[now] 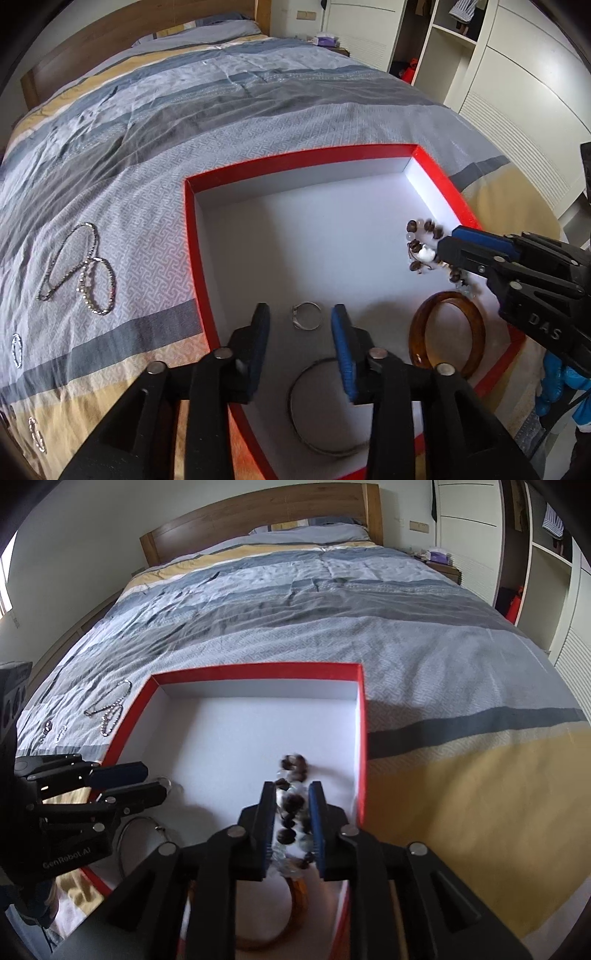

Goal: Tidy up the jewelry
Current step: 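Drop the ring and beaded bracelet into the box, opening both tools, then pull both open tools back from the box toward the bed edge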

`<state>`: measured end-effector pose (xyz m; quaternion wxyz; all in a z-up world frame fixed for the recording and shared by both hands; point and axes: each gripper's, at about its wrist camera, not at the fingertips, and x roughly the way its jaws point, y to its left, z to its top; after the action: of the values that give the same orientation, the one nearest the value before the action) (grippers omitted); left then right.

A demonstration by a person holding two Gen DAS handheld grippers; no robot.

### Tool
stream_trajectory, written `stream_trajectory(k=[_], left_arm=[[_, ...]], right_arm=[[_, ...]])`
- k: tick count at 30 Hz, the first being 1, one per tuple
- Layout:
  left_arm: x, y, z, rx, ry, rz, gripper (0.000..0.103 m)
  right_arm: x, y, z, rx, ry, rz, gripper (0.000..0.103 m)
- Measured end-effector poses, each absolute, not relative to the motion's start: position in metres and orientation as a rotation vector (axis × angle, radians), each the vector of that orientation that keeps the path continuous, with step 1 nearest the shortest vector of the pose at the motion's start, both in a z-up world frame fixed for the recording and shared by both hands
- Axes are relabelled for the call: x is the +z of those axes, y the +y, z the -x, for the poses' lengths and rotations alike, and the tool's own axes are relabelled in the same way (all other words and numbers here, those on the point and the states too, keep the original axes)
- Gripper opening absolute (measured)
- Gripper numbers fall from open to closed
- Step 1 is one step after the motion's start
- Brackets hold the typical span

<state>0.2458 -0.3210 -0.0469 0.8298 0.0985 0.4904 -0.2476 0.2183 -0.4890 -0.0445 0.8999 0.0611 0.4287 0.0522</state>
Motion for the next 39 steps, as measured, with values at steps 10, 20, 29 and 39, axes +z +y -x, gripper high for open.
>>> stream_trajectory(k=[10,20,29,39], left_arm=[[0.0,-0.295,-0.211,-0.513,0.973,-0.174,0.043],[0.038,-0.231,-0.16,-0.416,0.937,-0.131,0.051],[0.057,-0.186,-0.108,-0.376,0.908,-0.111,0.065],[0.064,-0.125,-0.068,-0.296,0.865,-0.078,0.074]], right_arm=[[0.004,-0.495,-0.179,0.051,0.82,-0.133,0.027],[0.051,-0.499,-0.12,-0.011,0.747,-0.228,0.027],[0.067,-0.478,-0.077,0.004,0.724,-0.272,0.027],[0.078,-0.442,-0.049,0.037,0.714,-0.27,0.027]])
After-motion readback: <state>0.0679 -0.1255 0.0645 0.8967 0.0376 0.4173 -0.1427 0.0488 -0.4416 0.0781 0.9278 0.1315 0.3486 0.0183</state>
